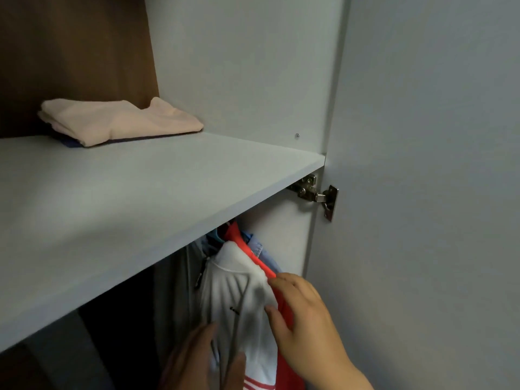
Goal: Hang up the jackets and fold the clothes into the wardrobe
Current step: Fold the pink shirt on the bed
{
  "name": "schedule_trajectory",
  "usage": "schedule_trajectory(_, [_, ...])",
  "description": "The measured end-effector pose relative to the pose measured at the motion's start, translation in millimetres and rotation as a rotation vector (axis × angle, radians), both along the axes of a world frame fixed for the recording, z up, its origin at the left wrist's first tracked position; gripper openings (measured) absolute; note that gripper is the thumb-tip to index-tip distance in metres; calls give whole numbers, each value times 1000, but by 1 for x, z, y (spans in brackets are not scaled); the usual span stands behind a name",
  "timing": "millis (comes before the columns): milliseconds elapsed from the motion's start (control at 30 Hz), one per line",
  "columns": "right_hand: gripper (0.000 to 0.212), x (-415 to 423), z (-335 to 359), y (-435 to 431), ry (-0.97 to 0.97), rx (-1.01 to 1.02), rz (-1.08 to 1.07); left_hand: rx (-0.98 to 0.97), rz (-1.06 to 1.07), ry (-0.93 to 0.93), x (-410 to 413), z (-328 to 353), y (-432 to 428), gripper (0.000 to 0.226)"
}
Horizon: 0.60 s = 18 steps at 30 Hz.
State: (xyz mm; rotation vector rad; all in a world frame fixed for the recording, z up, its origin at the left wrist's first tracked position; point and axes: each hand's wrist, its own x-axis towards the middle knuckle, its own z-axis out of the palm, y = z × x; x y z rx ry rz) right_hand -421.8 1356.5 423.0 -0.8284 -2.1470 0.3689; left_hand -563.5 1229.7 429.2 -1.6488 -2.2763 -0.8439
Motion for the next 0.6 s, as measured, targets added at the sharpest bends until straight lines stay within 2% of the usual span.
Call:
schedule_trajectory(67, [38, -6, -19, 3, 35, 43, -6, 69, -34, -156, 4, -15, 4, 74])
schedule_trajectory(100, [38, -7, -29, 4, 54, 57, -15, 121, -18, -190, 3, -28, 6, 79])
schedule_trajectory(200, [41, -15, -68, 4, 103, 98, -49, 198, 52, -201, 5, -47, 11, 67])
schedule_trajectory(267, [45, -16, -90, 8, 95, 103, -51, 251, 44, -157, 5, -57, 14, 67])
schedule_trajectory(433, [46, -11, -149, 8, 170, 147, -77, 400, -8, -271, 14, -103, 3, 73])
schedule_trajectory(533, [50, -4, -181, -5, 190, 99, -49, 369, 7, -192, 27, -139, -15, 79])
schedule_trajectory(600, [52, 5, -198, -14, 172, 70, -21, 352, 4, -200, 36, -157, -30, 71])
